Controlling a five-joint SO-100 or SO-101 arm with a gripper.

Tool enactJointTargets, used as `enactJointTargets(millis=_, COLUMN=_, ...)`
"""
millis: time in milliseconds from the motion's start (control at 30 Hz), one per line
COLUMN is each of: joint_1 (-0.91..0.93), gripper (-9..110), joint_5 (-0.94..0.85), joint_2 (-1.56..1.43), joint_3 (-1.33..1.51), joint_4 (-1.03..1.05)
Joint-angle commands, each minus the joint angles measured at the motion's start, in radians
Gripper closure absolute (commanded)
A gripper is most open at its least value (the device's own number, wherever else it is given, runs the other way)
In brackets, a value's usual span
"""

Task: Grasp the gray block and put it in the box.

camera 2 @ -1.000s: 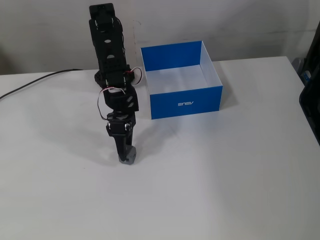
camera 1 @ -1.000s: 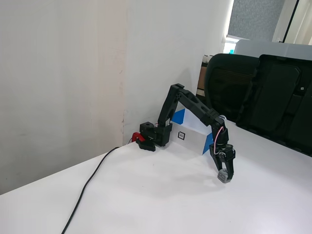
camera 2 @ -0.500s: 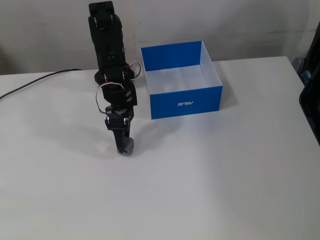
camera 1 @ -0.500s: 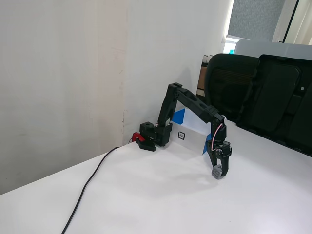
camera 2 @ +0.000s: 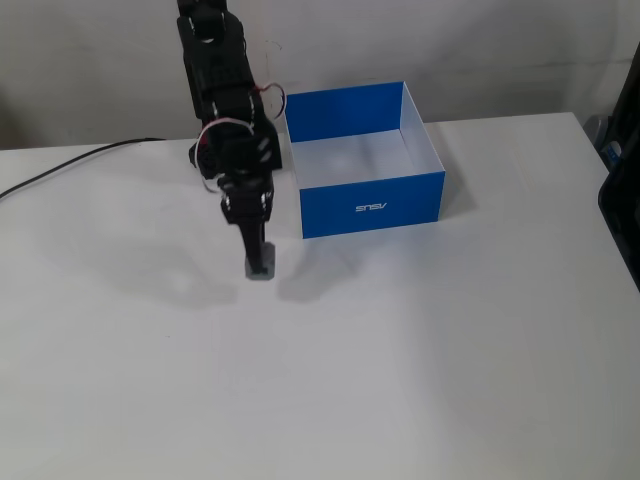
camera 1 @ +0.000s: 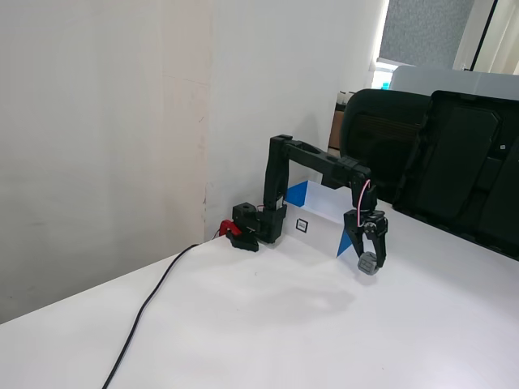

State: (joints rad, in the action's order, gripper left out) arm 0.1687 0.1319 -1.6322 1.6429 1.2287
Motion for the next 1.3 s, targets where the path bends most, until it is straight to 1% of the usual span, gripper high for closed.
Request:
enactJointTargets(millis=0, joint_1=0.044, gripper=101, joint_5=-0.051, joint_2=-0.16, joint_3=-0.097, joint_4=0.052)
enactJointTargets(millis=200, joint_1=0.118, gripper=101, joint_5=-0.123, joint_2=-0.241, joint_3=-0.141, joint_4=0.155)
enactJointTargets(millis=633, joint_1=0.385, gripper=101, joint_5=-0.218, joint_2=-0.356, joint_3=-0.284, joint_4=0.394)
enactJointTargets(millis=1267, joint_1=0.816, gripper=101, joint_5=-0.337, joint_2=-0.37, joint_3=-0.285, joint_4=0.577)
